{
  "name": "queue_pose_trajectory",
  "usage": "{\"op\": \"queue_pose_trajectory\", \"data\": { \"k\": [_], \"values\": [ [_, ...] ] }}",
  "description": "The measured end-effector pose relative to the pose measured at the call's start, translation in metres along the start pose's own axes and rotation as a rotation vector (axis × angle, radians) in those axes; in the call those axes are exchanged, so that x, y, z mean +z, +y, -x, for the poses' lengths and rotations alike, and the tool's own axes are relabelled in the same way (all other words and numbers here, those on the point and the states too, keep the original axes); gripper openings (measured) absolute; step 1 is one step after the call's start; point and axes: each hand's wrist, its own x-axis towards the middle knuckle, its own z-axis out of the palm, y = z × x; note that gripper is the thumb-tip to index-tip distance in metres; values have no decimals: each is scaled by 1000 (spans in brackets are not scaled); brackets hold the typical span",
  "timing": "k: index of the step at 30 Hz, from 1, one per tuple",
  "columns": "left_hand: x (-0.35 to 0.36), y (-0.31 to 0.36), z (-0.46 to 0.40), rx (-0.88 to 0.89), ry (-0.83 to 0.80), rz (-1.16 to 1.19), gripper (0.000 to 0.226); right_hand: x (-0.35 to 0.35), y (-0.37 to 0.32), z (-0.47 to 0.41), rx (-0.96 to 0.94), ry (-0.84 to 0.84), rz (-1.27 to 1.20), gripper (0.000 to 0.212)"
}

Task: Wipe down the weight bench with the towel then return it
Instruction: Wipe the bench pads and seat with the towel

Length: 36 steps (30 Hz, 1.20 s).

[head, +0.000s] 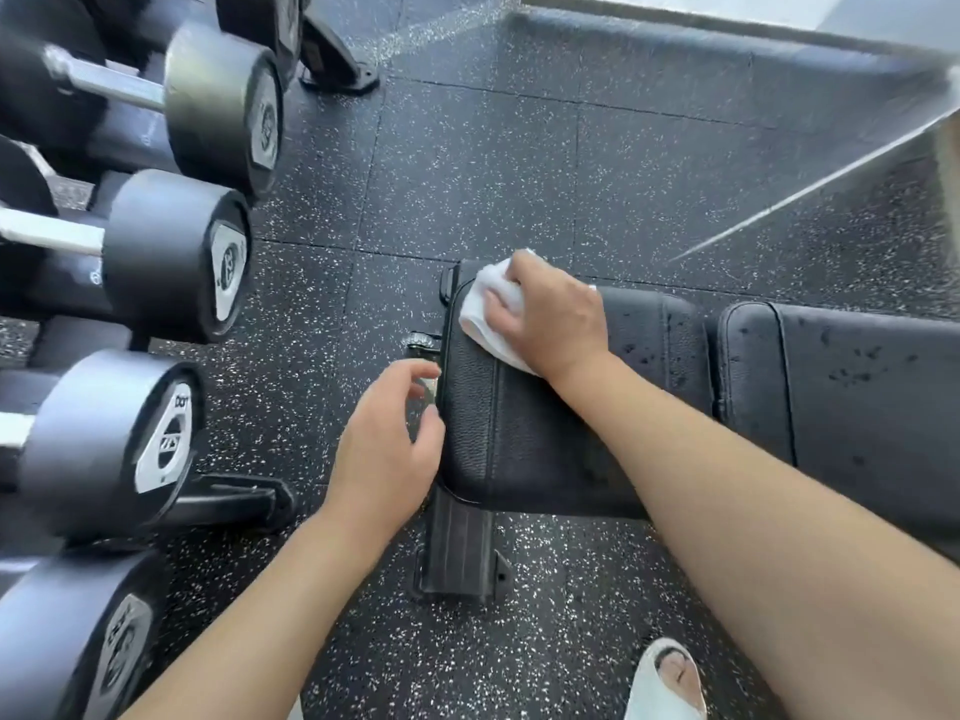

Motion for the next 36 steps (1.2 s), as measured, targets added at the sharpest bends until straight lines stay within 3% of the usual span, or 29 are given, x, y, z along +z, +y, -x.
{"op": "queue_pose_trajectory", "data": {
  "k": [4,9,13,27,33,36],
  "values": [
    [27,13,-33,47,75,-10,36,-2,-8,-41,50,-152,-29,27],
    [66,25,-42,-77,156,9,44,-8,-4,39,38,87,-62,27],
    [80,17,-32,-143,201,-92,51,-5,2,60,12,58,-47,29],
    [86,19,-38,-131,235,-215,54,11,24,-18,-188,56,-179,26],
    [85,22,-37,-127,233,-217,51,-20,114,-5,65,93,-42,28],
    [85,20,-38,-123,236,-210,51,-18,104,-4,121,100,-11,29]
  ]
}}
